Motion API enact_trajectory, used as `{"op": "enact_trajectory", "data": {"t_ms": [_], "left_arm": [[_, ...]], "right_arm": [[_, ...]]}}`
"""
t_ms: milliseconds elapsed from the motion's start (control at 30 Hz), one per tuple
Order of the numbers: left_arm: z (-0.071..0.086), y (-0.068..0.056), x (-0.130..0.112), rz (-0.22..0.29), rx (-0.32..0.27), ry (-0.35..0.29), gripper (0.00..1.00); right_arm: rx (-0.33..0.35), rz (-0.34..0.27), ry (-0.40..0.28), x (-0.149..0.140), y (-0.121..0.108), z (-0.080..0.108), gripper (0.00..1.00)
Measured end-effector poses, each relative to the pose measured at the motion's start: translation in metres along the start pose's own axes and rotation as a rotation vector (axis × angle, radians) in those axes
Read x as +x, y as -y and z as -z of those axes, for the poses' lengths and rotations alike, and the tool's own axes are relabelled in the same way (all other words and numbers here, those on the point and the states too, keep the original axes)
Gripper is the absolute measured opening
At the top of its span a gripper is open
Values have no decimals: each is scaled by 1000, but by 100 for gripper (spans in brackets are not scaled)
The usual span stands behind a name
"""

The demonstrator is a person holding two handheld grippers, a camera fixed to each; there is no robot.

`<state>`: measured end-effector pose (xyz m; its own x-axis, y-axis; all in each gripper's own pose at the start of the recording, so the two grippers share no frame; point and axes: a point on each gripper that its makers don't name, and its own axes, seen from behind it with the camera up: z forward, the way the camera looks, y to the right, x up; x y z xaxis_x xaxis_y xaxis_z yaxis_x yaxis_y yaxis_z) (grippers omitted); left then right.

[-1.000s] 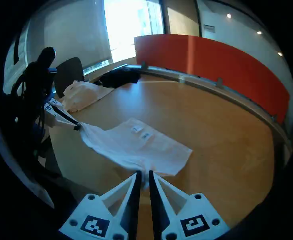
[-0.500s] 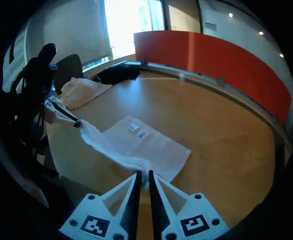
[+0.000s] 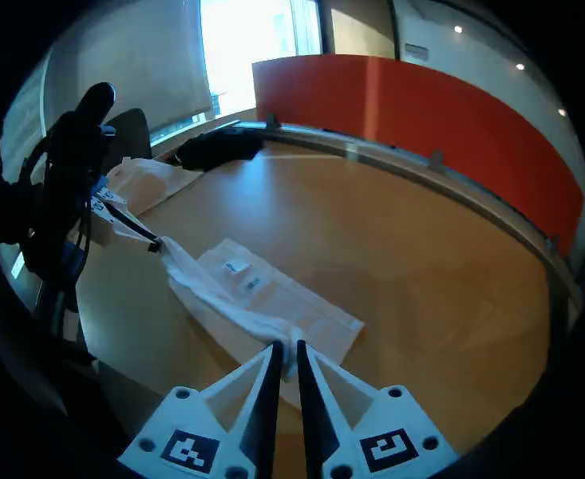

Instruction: Fold towel

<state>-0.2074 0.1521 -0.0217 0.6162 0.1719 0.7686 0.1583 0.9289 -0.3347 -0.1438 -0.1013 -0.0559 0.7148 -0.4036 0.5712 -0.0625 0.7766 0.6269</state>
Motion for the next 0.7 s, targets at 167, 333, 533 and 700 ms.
{"op": "enact_trajectory", "data": {"t_ms": [167, 333, 533, 700], "left_arm": [[-15, 7, 7, -3, 3, 7, 14], [-30, 11, 6, -23, 6, 23, 15], [-53, 18, 3, -32, 24, 49, 15], [-70, 25, 2, -26, 41, 57, 16]], "right_arm": [[-4, -3, 19, -4, -7, -11, 14], [-12, -11, 39, -10, -13, -25, 14], [-23, -45, 64, -18, -22, -46, 14], [-39, -78, 81, -23, -29, -62, 14]]}}
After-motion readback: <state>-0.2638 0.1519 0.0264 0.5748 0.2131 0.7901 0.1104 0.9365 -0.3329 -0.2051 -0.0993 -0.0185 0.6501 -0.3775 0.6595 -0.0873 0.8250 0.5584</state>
